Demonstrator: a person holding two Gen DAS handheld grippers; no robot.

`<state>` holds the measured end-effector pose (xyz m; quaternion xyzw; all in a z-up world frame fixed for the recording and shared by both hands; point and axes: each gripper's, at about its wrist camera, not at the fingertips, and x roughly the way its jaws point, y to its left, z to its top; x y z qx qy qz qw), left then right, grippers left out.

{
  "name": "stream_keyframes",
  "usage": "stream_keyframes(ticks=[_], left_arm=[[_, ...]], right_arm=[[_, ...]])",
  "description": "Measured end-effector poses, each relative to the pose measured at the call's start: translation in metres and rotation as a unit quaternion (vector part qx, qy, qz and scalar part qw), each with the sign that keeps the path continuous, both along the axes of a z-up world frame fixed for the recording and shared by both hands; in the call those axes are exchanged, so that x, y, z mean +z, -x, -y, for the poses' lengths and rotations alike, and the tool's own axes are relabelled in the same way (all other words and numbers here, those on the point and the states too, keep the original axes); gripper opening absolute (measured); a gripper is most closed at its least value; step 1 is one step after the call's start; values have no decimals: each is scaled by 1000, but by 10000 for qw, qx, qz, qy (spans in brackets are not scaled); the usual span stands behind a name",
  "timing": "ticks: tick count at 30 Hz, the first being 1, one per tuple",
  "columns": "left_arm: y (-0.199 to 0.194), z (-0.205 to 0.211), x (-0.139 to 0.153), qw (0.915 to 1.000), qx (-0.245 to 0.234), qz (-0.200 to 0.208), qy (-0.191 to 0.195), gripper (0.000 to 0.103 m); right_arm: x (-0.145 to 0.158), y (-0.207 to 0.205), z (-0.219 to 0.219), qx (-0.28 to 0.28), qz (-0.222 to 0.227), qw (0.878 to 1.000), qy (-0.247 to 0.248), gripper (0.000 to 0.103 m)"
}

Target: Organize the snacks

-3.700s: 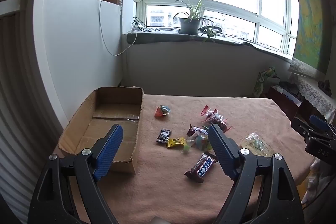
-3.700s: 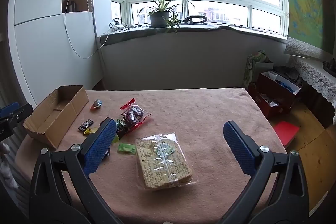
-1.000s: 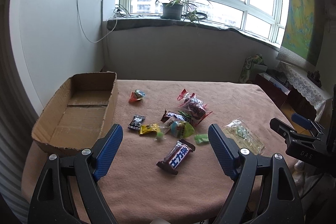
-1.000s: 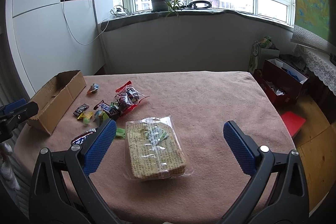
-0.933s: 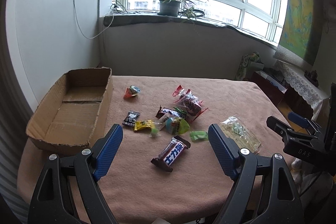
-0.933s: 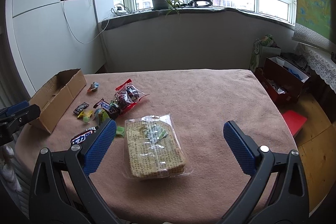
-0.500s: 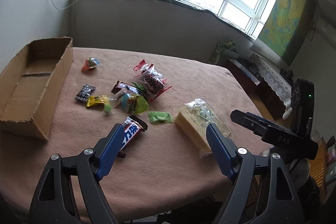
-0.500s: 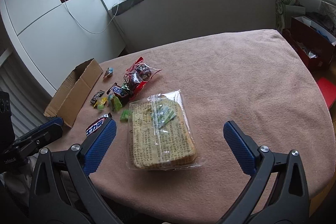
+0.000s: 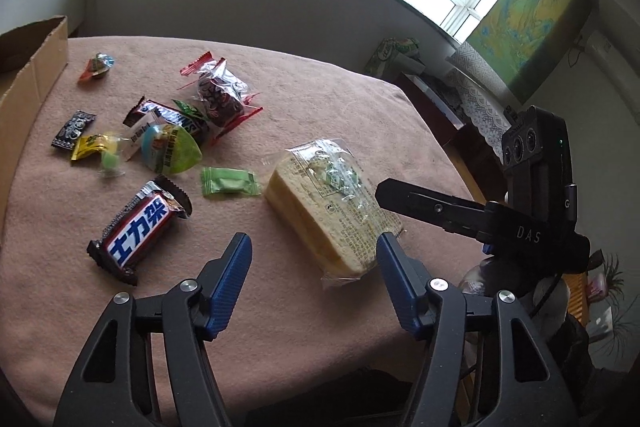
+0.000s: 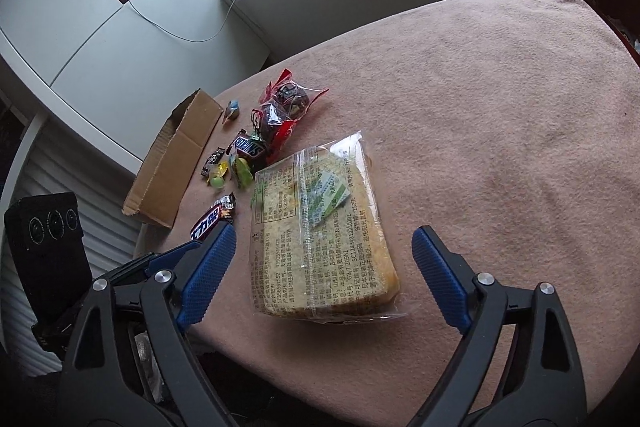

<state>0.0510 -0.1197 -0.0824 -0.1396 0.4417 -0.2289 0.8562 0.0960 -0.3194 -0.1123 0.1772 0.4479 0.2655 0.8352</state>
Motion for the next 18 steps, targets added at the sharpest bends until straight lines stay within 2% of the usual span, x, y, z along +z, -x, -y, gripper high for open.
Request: stream_keyframes(ticks=[2,4,10,18], left_arm=[[-3,5,-4,9999,-73,-84,31,62],[-6,9,-7,9997,-148,-168,61,55],[-13,17,-21,9987,-270,-406,168,45],[-20,30,-21,9987,-341,-355,119,39]], right_arm=[[-4,-3,-2,112,-98,9999,18,83],[-7,-5,-3,155,-156,9997,77,78],[-18,-13,-4,258,-333,9991,90,66],[-20,-16,-2,315,-471,9984,-58,59]])
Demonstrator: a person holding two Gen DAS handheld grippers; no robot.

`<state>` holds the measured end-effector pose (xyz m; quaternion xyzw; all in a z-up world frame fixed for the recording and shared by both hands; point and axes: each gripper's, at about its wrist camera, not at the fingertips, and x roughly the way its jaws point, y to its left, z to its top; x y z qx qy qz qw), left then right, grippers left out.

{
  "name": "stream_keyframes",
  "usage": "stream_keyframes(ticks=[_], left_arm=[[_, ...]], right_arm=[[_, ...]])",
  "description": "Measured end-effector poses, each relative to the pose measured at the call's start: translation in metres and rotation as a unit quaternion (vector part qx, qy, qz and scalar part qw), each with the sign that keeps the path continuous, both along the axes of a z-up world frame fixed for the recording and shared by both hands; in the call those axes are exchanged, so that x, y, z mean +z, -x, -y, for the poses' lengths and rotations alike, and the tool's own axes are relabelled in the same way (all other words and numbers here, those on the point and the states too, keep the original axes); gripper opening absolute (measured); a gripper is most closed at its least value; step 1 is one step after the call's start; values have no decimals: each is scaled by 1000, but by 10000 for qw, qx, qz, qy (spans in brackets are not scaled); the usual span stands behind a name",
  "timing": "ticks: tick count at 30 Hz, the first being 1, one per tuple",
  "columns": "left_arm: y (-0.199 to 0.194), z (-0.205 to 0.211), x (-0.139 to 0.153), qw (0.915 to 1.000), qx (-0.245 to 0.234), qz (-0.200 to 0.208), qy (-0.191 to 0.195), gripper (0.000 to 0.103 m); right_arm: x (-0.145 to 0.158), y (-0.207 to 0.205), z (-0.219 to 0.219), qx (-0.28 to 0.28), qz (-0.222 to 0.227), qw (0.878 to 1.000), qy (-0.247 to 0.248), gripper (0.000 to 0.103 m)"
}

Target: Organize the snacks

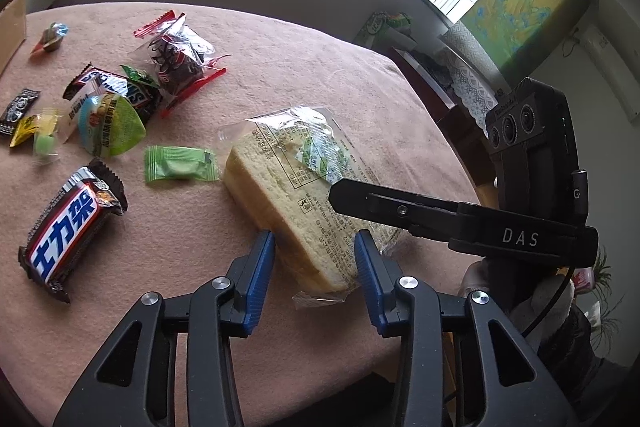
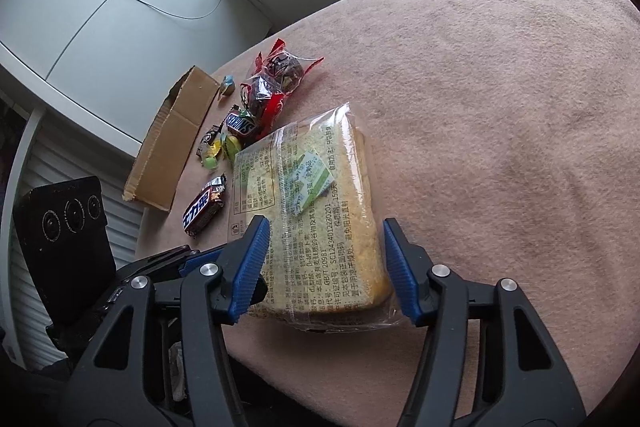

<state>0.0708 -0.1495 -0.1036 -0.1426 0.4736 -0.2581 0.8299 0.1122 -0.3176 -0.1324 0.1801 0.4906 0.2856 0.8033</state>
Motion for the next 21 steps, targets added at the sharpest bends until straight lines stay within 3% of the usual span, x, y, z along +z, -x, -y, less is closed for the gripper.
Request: stream_keyframes(ticks=[12,21], left_arm=[[3,-8,8,9994,144,258,-180,39],[13,-38,29,9973,432,586,-95,39]], right_arm=[[10,5,-14,11,29,10000,10,52],[41,8,-42,187,345,9992,54,52]])
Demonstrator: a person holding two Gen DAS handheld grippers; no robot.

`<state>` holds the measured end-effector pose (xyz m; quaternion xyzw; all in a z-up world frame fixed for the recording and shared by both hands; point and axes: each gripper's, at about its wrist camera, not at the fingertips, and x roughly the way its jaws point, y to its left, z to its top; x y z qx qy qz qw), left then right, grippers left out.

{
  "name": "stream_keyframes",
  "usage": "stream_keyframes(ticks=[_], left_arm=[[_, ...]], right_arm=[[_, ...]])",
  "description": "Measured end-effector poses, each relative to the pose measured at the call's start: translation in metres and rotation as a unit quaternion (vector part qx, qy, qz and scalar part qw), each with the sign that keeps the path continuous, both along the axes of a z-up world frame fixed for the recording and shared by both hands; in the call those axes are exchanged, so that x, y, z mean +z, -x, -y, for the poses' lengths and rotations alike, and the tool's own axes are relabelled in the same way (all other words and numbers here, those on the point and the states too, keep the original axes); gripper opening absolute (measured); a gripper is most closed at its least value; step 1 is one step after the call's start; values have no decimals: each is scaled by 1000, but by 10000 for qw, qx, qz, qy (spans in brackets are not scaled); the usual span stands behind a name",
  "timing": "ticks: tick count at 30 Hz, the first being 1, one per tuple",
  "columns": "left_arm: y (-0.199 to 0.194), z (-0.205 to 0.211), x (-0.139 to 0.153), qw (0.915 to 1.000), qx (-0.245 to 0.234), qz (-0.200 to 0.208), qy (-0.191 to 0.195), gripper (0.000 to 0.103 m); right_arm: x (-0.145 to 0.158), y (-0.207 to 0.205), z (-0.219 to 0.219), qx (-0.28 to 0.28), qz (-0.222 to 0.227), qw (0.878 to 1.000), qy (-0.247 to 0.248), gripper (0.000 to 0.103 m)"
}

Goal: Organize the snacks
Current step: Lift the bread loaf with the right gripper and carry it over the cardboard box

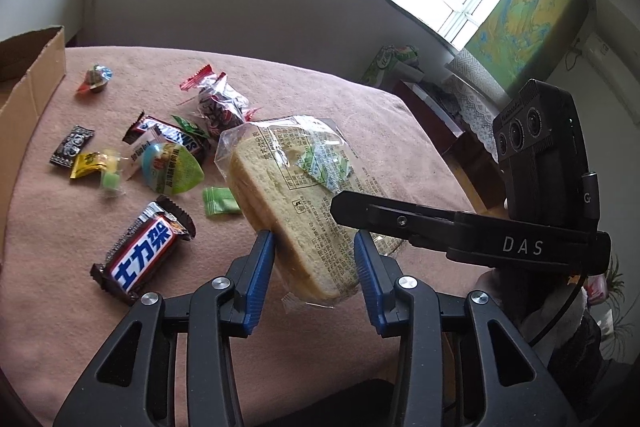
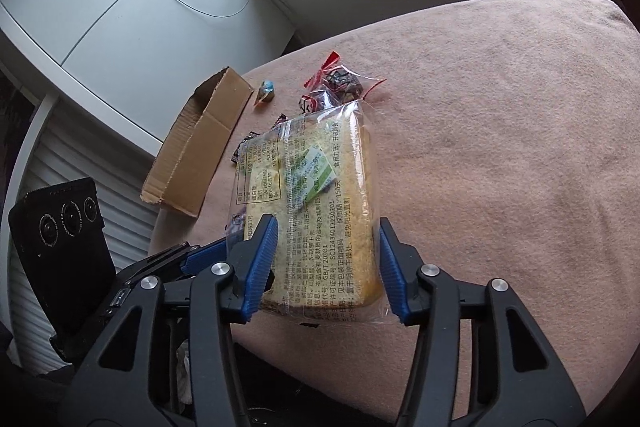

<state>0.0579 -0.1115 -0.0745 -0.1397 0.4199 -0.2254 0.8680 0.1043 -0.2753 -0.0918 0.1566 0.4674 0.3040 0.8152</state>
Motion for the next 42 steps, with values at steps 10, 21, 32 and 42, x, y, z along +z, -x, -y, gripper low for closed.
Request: stream_keyframes(ticks=[10,21,32,42], left_arm=[[18,-58,25,9978,547,387,24,39],[31,-127,36,9877,1409,673,34,38],[40,-175,42,9770,1986,783,-3,38],[33,-211,38,9698,2343,682,-41,38]], right_arm=[[33,-3,-65,504,306,9983,-48,52],[56,-9,-158,1172,524,9917,-69,52],[65,-16,-230,1655,653,9840,-38,52],[56,-30,-280,1944,620,9789,70,52]])
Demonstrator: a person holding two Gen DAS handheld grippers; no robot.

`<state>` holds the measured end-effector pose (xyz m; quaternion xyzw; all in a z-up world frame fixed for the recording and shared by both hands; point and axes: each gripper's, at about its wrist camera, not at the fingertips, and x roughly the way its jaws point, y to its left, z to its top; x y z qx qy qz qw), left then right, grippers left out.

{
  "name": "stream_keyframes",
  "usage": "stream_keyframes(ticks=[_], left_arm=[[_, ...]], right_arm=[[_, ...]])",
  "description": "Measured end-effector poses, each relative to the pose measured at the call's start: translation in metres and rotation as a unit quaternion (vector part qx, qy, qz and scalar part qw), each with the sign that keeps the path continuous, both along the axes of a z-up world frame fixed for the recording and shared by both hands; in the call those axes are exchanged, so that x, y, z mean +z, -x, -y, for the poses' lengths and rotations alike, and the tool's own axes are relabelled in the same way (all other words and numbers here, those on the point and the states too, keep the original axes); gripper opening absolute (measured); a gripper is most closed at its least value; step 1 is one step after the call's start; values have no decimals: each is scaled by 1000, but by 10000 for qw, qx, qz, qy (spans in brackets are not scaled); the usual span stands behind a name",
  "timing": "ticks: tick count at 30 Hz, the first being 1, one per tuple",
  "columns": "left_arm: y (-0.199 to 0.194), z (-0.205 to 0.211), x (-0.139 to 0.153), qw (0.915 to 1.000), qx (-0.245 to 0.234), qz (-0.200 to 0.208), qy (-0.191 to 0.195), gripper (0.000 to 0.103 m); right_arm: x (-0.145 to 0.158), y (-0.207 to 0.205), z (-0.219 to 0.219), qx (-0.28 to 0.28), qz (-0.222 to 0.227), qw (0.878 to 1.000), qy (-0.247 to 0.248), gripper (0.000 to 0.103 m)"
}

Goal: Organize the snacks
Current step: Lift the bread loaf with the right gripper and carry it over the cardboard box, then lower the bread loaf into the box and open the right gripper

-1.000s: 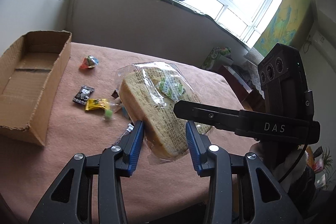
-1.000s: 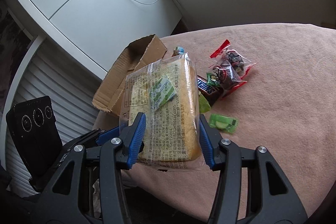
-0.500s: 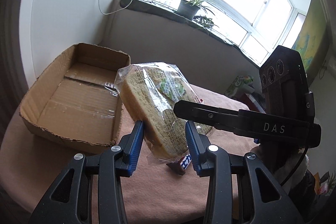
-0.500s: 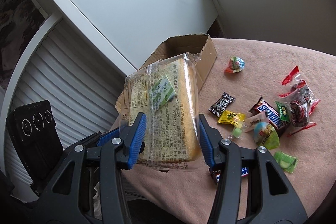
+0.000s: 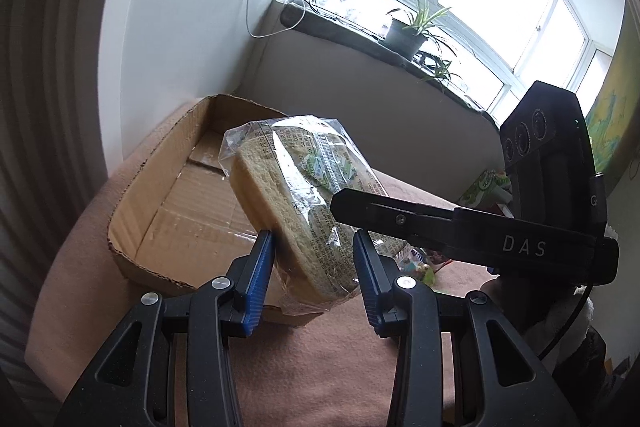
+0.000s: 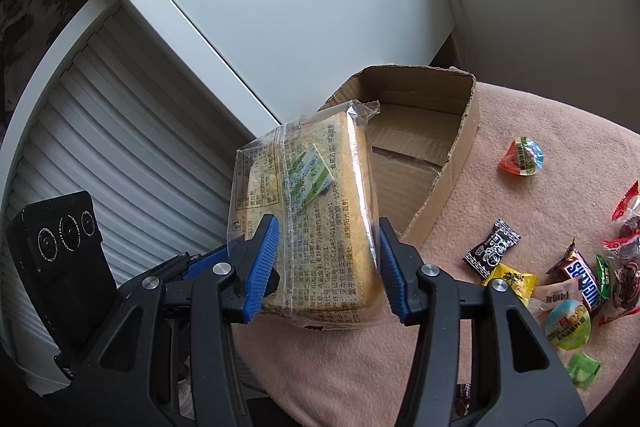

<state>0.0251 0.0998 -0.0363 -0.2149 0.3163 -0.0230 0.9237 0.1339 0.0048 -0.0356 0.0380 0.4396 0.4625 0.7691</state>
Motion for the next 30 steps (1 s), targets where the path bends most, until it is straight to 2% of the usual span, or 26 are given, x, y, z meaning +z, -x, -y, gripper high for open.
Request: stream_keyframes(ticks=[12,21,26,30], left_arm=[[-20,-23,-17,9993,203,-326,-32,38],[-36,-24,-22,9983,246,-498,-147,38],[-42,-21,-25,9968,336,-649,-336,38],[-42,-23,-26,9963,406,-661,-365,38]], right_arm=[[-23,-24,-46,198,-280,9992,202,52],[-34,-34,-59,219,-368,9985,340,52],[-30,-35,-60,78,-165,9989,424,80],[-25,-35,-54,25,-75,9991,409,82]])
